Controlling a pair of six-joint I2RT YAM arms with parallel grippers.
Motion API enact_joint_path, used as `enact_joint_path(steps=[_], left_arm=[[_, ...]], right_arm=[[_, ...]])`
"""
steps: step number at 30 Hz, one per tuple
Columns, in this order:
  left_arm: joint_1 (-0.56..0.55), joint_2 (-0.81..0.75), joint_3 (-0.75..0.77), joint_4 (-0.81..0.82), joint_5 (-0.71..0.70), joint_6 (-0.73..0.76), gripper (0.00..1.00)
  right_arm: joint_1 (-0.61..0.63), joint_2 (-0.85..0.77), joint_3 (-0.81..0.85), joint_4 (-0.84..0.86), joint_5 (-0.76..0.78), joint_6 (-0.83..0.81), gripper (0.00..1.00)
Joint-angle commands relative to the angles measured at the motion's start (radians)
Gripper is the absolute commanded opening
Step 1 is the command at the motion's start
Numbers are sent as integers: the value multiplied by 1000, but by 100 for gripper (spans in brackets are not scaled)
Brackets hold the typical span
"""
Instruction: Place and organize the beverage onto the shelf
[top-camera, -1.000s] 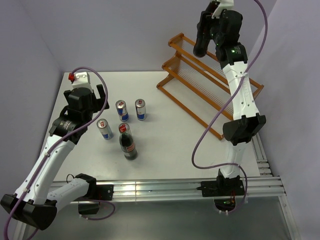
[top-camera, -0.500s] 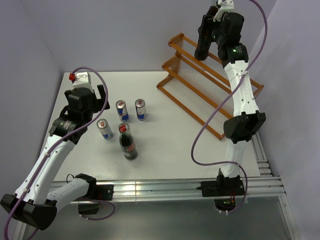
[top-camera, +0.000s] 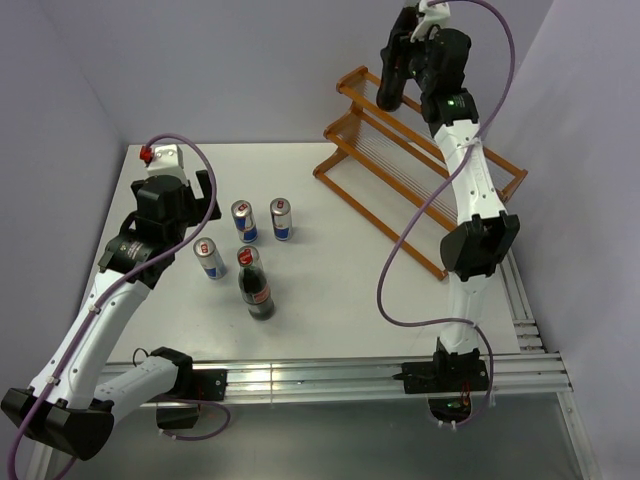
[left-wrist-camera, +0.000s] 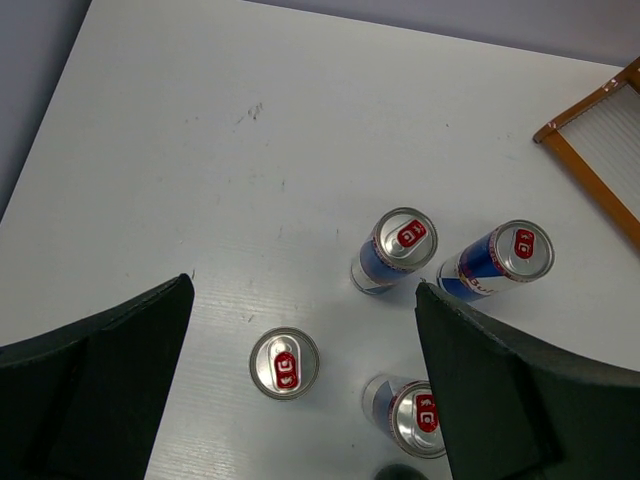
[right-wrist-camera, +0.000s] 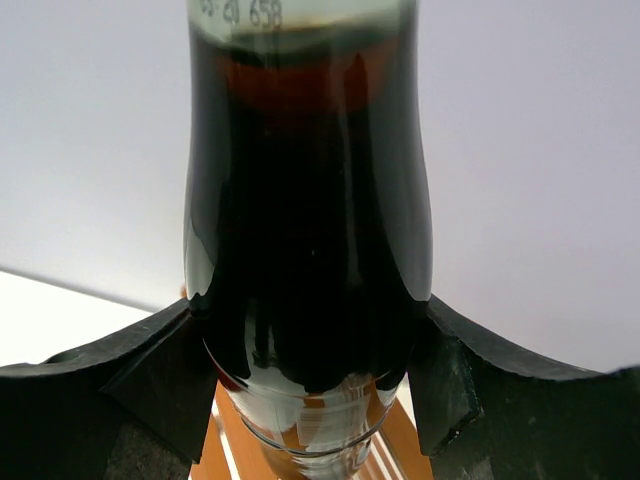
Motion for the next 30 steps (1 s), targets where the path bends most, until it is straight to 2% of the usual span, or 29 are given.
enact_joint_path(steps=[1,16,24,30], left_arm=[[2,-12,-9,38,27,9,100],[2,-1,-4,33,77,5,99],[2,0,-6,36,88,5,99],[2,-1,-7,36,88,5,99]], right_arm=[[29,34,89,213,-32,13,0],[78,246,192,301,-38,31,0],[85,281,187,348,-55,74,0],[91,223,98,390,-38,66,1]])
